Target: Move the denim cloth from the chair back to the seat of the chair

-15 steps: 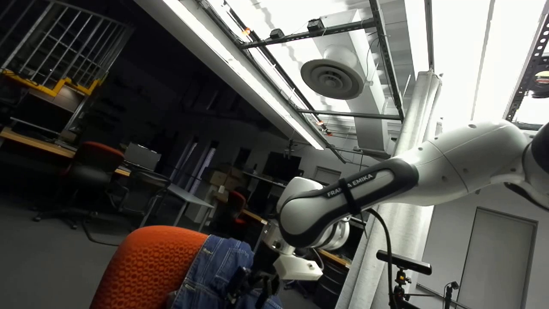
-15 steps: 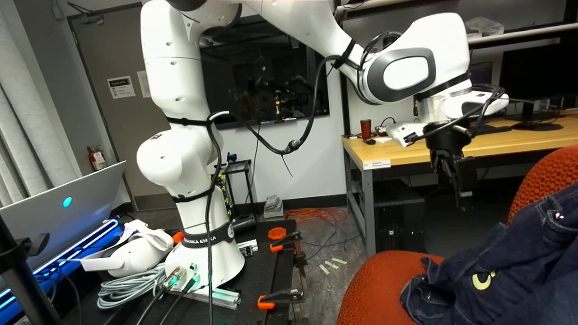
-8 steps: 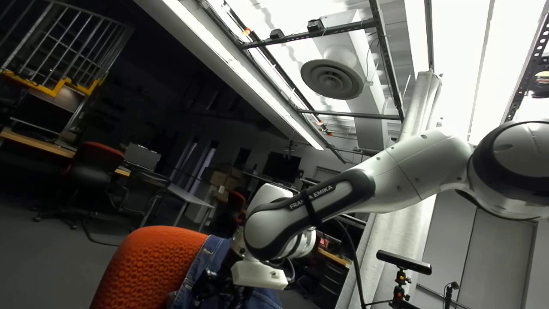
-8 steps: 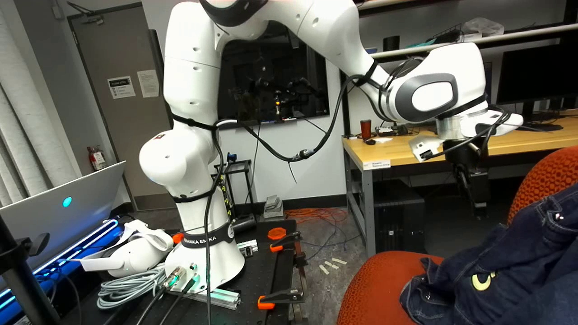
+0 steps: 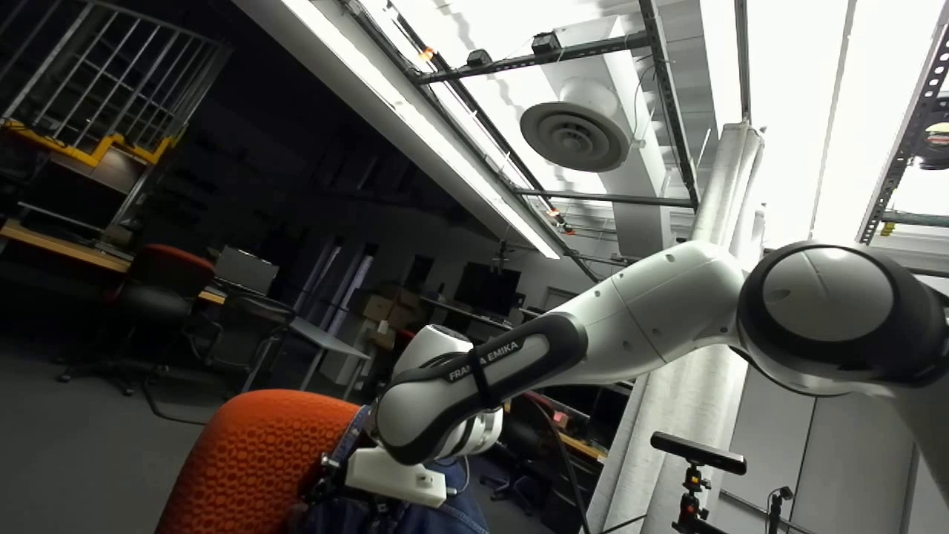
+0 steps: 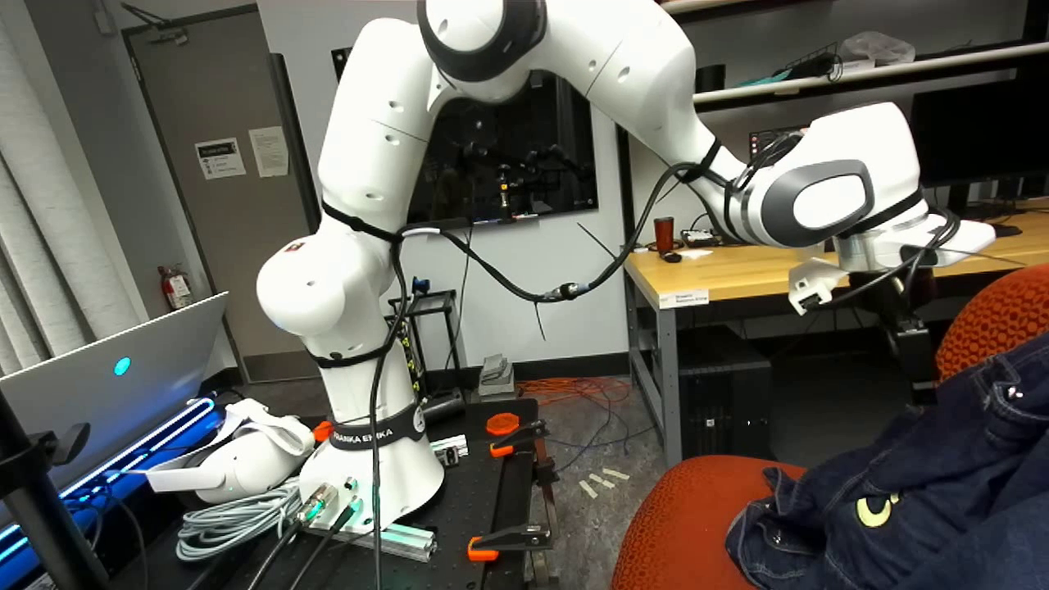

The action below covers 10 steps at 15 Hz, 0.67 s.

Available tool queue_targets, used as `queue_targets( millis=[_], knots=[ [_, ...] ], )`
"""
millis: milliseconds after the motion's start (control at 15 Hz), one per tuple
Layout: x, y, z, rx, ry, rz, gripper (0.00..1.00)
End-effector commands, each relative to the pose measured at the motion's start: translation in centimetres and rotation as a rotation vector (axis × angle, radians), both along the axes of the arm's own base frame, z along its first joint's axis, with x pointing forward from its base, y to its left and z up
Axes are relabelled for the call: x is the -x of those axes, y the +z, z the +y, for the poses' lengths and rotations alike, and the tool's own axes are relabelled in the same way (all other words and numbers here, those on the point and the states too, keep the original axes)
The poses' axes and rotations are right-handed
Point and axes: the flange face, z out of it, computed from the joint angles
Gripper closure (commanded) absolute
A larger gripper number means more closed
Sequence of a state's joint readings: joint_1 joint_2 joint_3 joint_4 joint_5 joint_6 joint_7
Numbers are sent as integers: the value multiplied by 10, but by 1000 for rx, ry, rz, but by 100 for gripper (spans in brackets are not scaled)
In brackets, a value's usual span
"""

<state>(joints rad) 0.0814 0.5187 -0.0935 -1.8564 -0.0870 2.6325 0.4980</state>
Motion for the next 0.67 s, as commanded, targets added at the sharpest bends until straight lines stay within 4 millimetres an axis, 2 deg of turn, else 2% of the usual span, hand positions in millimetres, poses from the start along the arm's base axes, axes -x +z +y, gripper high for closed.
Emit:
queue_targets(
  millis=[0,200,600],
  knots=[
    [-28,-3,8,2,-35,-98,0],
    [-40,-4,7,9,-57,-154,0],
    [-47,-19,-12,23,-123,-149,0]
  ],
)
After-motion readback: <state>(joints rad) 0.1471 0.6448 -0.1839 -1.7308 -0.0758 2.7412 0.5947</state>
